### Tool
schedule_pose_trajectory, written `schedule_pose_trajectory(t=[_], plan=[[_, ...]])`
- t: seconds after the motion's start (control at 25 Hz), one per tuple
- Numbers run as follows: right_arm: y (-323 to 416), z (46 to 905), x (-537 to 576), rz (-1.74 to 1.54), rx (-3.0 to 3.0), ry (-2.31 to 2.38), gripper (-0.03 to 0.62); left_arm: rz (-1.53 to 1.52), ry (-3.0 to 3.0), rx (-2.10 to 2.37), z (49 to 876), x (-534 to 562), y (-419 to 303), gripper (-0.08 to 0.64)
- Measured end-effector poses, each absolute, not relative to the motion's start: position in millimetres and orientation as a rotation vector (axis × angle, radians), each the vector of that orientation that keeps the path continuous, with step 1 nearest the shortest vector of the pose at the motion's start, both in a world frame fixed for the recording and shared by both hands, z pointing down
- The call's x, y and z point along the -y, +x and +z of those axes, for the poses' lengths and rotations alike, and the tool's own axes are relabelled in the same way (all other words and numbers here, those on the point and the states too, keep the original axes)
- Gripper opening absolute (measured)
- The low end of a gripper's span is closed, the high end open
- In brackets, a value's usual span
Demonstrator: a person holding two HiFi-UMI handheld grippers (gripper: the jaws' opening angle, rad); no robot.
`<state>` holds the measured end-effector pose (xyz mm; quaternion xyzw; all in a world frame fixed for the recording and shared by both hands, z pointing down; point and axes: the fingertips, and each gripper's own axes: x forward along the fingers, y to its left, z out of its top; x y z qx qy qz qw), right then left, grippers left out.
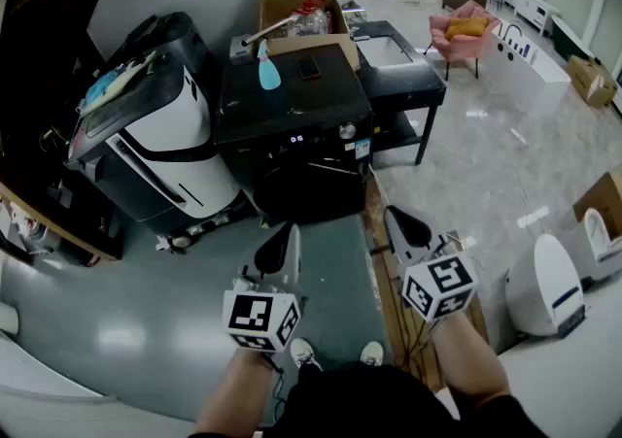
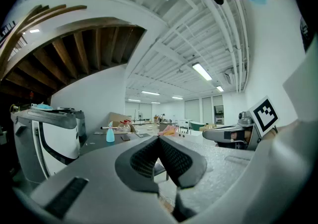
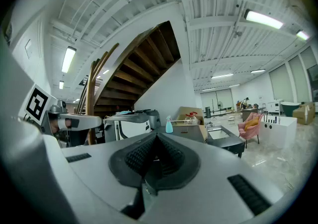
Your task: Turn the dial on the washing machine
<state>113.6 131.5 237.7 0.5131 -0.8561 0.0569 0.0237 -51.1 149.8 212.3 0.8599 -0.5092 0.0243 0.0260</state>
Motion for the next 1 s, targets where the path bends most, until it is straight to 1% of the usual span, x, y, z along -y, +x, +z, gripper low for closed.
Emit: schedule_pose_trajectory(t=[0.48, 1.0], plan=[[97, 239, -125, 0.164, 2.672, 1.602, 0.0, 0.058, 2.658, 1.581, 213, -145, -72, 0.005], [29, 250, -96, 0.212, 2.67, 1.61, 0.009, 0.038, 2.636, 1.555, 227, -117, -146, 0.005]])
